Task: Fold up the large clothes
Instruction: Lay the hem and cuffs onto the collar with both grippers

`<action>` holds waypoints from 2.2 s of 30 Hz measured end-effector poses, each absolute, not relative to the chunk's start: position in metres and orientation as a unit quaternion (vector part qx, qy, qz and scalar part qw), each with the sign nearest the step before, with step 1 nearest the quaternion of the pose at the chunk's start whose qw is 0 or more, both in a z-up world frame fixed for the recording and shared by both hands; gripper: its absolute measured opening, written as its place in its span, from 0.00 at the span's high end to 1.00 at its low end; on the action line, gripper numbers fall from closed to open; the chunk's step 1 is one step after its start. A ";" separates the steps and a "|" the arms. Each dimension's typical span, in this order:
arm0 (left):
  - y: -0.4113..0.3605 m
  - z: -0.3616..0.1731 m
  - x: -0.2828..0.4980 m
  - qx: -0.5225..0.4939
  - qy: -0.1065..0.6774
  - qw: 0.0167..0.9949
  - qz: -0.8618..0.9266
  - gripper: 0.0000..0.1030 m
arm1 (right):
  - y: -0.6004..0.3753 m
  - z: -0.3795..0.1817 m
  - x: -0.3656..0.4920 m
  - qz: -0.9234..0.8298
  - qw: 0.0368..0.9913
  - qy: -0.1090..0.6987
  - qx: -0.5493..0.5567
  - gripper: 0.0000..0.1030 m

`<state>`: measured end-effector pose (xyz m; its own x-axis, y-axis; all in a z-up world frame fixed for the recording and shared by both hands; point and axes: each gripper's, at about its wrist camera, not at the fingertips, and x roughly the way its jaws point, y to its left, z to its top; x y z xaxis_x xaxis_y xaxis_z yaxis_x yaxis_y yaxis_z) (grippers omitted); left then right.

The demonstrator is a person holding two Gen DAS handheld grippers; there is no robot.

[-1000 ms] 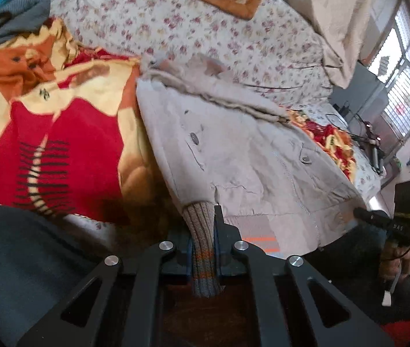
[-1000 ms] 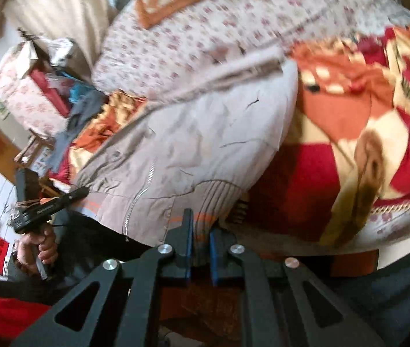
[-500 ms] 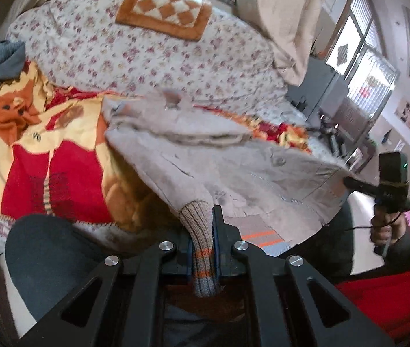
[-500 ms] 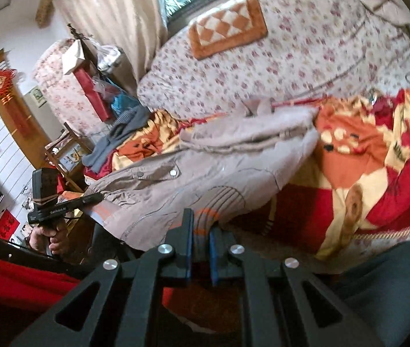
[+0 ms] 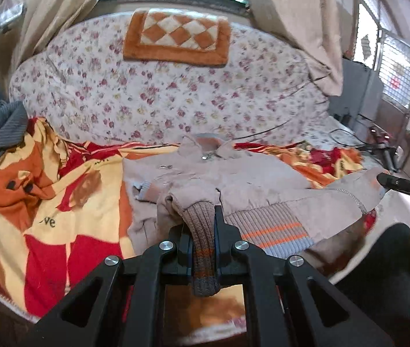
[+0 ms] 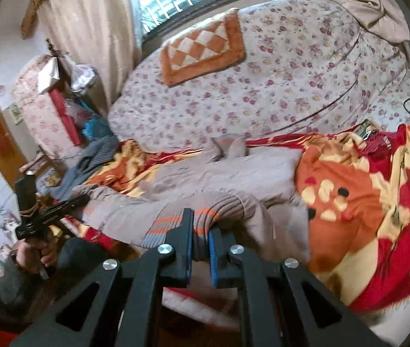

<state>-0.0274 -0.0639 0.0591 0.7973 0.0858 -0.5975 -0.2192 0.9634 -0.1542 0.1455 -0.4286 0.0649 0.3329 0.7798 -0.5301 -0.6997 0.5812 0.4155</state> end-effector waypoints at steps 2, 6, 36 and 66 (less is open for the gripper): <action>-0.053 0.053 -0.005 -0.111 0.316 0.938 0.089 0.97 | -0.416 0.057 0.165 0.444 0.816 0.365 0.054 0.92; -0.033 0.043 0.039 -0.120 0.338 0.928 0.102 0.97 | -0.386 0.044 0.213 0.421 0.818 0.387 0.051 0.92; 0.048 -0.067 0.229 -0.013 0.366 0.894 0.256 0.93 | -0.224 -0.068 0.386 0.305 0.878 0.370 0.001 0.91; 0.087 -0.107 0.253 -0.095 0.437 0.859 0.248 0.89 | -0.214 -0.115 0.419 0.321 0.816 0.481 0.005 0.88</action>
<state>0.2534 0.0869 -0.1075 0.4953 0.3430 -0.7981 -0.5091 0.8590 0.0532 0.4193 -0.2144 -0.1145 0.3325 0.5281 -0.7814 -0.5189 0.7943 0.3160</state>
